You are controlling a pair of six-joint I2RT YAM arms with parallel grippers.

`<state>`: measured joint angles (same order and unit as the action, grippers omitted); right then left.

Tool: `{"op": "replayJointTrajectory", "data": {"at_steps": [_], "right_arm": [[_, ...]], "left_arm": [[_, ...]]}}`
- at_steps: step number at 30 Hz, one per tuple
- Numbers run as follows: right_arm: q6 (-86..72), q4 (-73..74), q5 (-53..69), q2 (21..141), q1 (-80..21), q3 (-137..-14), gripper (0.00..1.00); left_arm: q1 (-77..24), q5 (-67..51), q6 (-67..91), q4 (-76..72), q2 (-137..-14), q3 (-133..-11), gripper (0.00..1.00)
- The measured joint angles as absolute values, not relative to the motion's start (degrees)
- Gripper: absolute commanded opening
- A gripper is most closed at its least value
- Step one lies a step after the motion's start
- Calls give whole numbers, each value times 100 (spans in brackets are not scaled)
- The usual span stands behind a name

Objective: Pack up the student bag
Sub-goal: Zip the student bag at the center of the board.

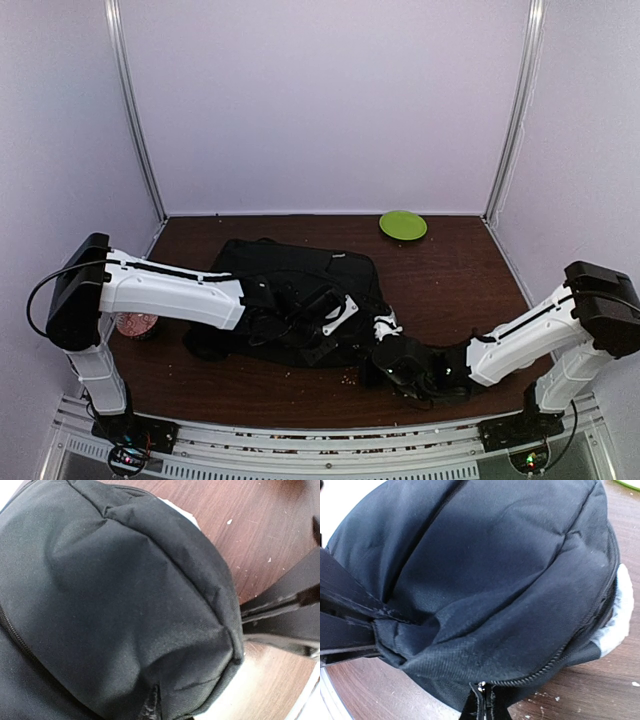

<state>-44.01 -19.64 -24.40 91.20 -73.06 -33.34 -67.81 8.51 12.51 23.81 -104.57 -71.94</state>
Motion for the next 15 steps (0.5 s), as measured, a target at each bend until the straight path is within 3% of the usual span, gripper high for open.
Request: {"op": "replayJointTrajectory", "data": {"at_steps": [15], "right_arm": [[-4663, -1503, -2456, 8200, -7225, -2753, 0]], "left_arm": [[-6827, 768, 1247, 2340, -10492, -7196, 0]]}}
